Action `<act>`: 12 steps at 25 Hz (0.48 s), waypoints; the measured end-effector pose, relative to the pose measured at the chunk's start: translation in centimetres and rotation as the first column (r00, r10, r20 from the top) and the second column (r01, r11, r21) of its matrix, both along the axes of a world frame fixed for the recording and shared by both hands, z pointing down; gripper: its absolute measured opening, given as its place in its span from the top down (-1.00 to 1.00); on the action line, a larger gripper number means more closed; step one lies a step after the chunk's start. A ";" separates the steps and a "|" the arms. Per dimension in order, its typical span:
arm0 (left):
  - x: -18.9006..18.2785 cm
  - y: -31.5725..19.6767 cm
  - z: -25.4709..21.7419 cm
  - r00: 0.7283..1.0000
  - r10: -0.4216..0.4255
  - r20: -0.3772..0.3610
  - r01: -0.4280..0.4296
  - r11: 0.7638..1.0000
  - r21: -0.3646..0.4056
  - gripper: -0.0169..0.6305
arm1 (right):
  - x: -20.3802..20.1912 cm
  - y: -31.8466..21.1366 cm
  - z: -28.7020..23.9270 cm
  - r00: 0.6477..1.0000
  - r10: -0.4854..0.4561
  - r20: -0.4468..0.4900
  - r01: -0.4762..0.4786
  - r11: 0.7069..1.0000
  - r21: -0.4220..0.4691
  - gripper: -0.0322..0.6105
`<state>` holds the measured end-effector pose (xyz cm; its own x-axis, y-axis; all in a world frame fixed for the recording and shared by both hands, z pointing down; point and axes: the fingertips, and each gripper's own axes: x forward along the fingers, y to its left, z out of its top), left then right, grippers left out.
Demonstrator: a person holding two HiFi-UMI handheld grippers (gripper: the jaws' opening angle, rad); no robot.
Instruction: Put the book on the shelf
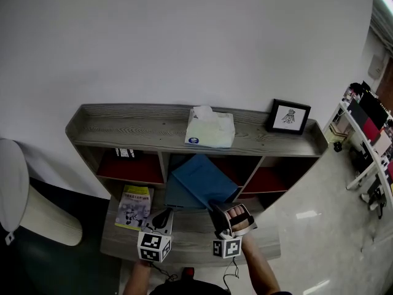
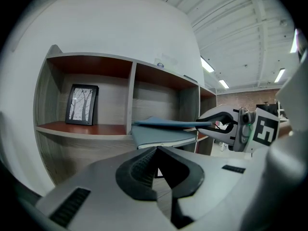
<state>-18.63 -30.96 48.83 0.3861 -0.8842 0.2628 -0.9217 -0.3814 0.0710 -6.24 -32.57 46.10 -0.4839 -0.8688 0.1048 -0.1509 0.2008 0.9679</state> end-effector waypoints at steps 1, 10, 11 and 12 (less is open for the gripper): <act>0.0 0.0 0.1 1.000 0.001 0.001 -0.001 1.000 -0.002 0.93 | 0.2 -0.2 0.3 1.000 0.011 -0.006 -0.011 1.000 -0.002 0.69; -0.1 0.2 0.4 1.000 -0.006 0.008 0.006 1.000 -0.011 0.93 | 0.5 -1.1 1.4 0.999 0.041 -0.017 -0.042 0.999 -0.007 0.60; -0.2 0.2 0.4 1.000 -0.008 0.008 0.009 1.000 -0.011 0.93 | 0.3 -1.1 1.1 0.999 0.035 -0.006 -0.035 0.999 0.001 0.59; -0.2 0.2 0.4 1.000 -0.010 0.008 0.011 1.000 -0.010 0.93 | 0.2 -1.1 0.7 1.000 0.029 0.007 -0.029 1.000 0.007 0.59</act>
